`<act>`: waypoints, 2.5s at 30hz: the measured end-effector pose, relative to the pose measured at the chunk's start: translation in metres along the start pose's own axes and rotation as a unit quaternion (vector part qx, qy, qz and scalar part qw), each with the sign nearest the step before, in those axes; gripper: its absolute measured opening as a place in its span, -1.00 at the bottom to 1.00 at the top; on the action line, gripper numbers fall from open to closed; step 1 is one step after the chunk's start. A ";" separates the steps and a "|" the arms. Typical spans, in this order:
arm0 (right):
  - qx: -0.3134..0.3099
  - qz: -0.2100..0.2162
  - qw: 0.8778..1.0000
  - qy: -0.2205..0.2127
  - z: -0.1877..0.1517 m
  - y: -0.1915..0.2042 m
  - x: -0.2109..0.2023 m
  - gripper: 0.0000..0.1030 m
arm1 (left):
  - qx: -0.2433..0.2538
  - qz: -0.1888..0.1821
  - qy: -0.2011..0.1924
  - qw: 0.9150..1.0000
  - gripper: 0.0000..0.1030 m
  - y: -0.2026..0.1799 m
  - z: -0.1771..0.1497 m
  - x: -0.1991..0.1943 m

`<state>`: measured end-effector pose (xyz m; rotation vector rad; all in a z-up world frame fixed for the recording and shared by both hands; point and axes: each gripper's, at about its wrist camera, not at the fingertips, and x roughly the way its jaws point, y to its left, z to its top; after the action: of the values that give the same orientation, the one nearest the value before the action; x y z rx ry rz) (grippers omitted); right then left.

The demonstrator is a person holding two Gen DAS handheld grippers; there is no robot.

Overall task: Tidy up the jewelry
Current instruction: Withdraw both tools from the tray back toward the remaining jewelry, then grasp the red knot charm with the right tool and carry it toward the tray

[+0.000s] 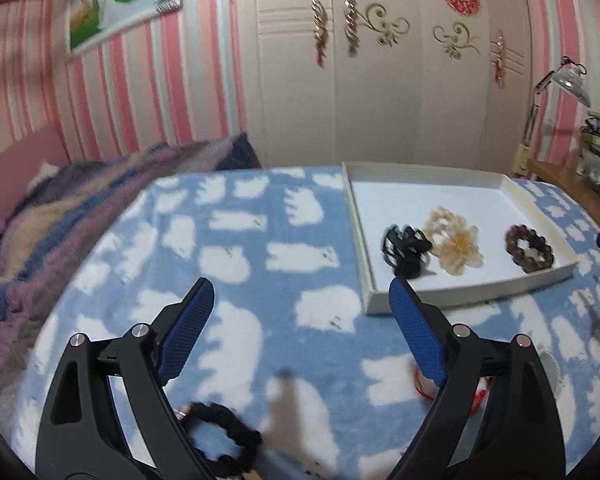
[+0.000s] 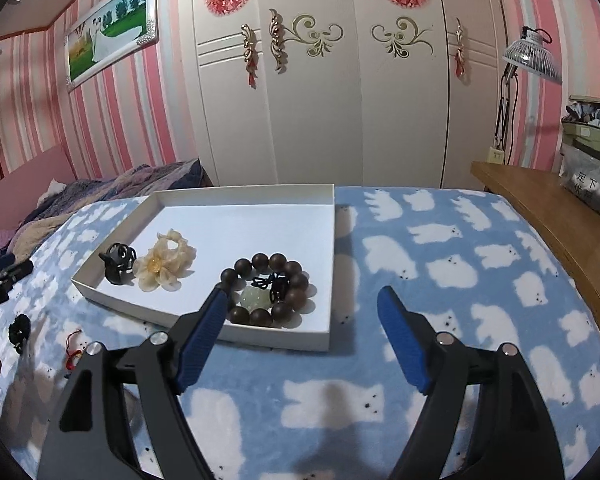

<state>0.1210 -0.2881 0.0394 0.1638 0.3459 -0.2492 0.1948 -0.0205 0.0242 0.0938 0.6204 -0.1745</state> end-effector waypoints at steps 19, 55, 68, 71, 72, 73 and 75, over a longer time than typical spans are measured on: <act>0.012 -0.068 0.998 0.011 0.004 -0.094 -0.057 0.51 | 0.037 -0.004 0.039 0.999 0.72 -0.036 -0.026 -0.026; -0.024 -0.020 0.990 0.134 -0.073 -0.070 -0.007 -0.75 | 0.047 -0.096 0.110 0.988 -0.95 -0.099 -0.063 0.010; 0.017 -0.007 0.998 0.054 -0.036 -0.073 -0.045 -0.79 | 0.029 -0.070 0.024 0.997 -0.96 -0.059 -0.014 -0.038; 0.025 -0.005 0.999 0.029 -0.023 -0.067 -0.055 -0.79 | 0.019 -0.064 0.010 0.998 -0.96 -0.049 -0.002 -0.046; 0.026 -0.002 0.999 0.024 -0.018 -0.064 -0.057 -0.79 | 0.015 -0.061 0.005 0.998 -0.96 -0.046 0.003 -0.049; 0.025 0.001 1.000 0.016 -0.012 -0.059 -0.060 -0.79 | 0.011 -0.060 0.001 0.998 -0.96 -0.043 0.008 -0.050; 0.006 -0.013 1.000 0.000 0.000 -0.045 -0.064 -0.79 | 0.006 -0.057 -0.008 0.998 -0.96 -0.041 0.018 -0.054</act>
<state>0.0503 -0.3174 0.0570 0.1707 0.3467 -0.2776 0.1541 -0.0563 0.0687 0.0693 0.6098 -0.2902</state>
